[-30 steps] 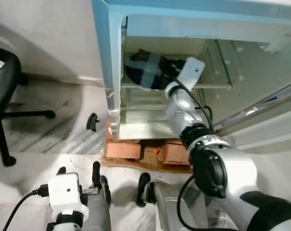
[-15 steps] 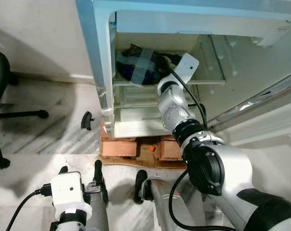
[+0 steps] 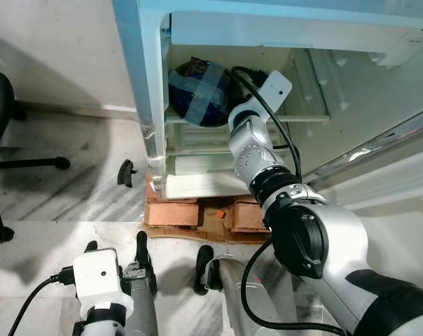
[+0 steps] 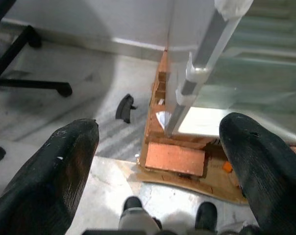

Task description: Restocking fridge

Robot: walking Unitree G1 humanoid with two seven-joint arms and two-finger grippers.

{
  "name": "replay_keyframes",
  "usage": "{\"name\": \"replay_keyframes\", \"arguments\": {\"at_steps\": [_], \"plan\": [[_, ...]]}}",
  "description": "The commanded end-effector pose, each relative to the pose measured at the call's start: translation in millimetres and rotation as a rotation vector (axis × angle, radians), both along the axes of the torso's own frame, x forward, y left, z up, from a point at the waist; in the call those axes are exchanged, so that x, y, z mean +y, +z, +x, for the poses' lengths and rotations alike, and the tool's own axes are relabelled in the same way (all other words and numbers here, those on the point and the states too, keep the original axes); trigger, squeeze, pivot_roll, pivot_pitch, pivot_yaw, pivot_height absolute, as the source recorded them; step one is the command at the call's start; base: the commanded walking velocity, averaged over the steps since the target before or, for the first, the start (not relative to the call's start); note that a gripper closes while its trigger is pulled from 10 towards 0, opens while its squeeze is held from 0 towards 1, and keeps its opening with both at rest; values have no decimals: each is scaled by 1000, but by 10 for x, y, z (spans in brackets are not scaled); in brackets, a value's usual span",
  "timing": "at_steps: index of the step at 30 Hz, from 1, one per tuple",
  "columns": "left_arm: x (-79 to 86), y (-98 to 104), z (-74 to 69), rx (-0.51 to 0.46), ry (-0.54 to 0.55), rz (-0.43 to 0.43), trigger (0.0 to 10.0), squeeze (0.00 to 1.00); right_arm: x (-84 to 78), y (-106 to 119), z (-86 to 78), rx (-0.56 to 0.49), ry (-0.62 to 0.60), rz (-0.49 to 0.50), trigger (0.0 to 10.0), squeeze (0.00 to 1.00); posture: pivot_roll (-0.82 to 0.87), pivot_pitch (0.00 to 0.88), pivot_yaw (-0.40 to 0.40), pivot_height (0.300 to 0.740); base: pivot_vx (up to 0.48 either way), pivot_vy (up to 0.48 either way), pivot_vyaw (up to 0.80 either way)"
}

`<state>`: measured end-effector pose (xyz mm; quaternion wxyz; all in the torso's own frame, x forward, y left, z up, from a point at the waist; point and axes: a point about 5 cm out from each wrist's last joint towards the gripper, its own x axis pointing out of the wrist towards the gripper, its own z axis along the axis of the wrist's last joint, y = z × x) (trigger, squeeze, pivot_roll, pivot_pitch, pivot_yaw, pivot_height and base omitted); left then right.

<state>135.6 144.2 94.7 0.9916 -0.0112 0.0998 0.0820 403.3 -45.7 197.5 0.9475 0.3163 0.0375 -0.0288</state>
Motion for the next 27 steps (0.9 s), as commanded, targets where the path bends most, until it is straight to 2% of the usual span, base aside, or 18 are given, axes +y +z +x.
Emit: {"name": "replay_keyframes", "arguments": {"at_steps": [1, 5, 9, 10, 11, 12, 19, 25, 26, 27], "plan": [[13, -84, -46, 49, 8, 5, 10000, 0, 65, -24, -14, 23, 24, 29, 10000, 878, 377, 391, -171, 740, 0, 0, 0], [30, -85, 2, 38, 7, 12, 10000, 0, 32, 63, 16, -34, 47, 26, 10000, 894, 372, 378, -167, 740, 0, 0, 0], [73, -91, 125, 13, 9, 22, 10000, 0, -149, 134, 63, -127, 68, -107, 10000, 894, 361, 344, -163, 740, 0, 0, 0], [73, -91, 125, 13, 9, 22, 10000, 0, -149, 134, 63, -127, 68, -107, 10000, 894, 361, 344, -163, 740, 0, 0, 0], [79, -96, 143, 12, 8, 23, 10000, 0, -170, 134, 67, -131, 68, -120, 10000, 933, 360, 335, -162, 740, 0, 0, 0], [80, -94, 179, 0, 6, 27, 10000, 0, -307, 113, 83, -144, 54, -152, 10000, 1000, 358, 320, -160, 740, 0, 0, 0], [127, -83, 304, -30, -4, 49, 10000, 0, -586, 94, 101, -184, 30, -246, 10000, 1000, 359, 278, -149, 740, 0, 0, 0], [180, -89, 417, -51, -11, 60, 10000, 0, -697, 105, 90, -266, 119, -397, 10000, 996, 336, 235, -134, 740, 0, 0, 0], [180, -89, 425, -53, -12, 60, 10000, 0, -702, 104, 88, -272, 129, -408, 10000, 886, 336, 235, -134, 740, 0, 0, 0], [164, -88, 457, -61, -24, 62, 10000, 0, -739, 70, 77, -279, 171, -491, 10000, 561, 327, 222, -128, 740, 0, 0, 0]]}}
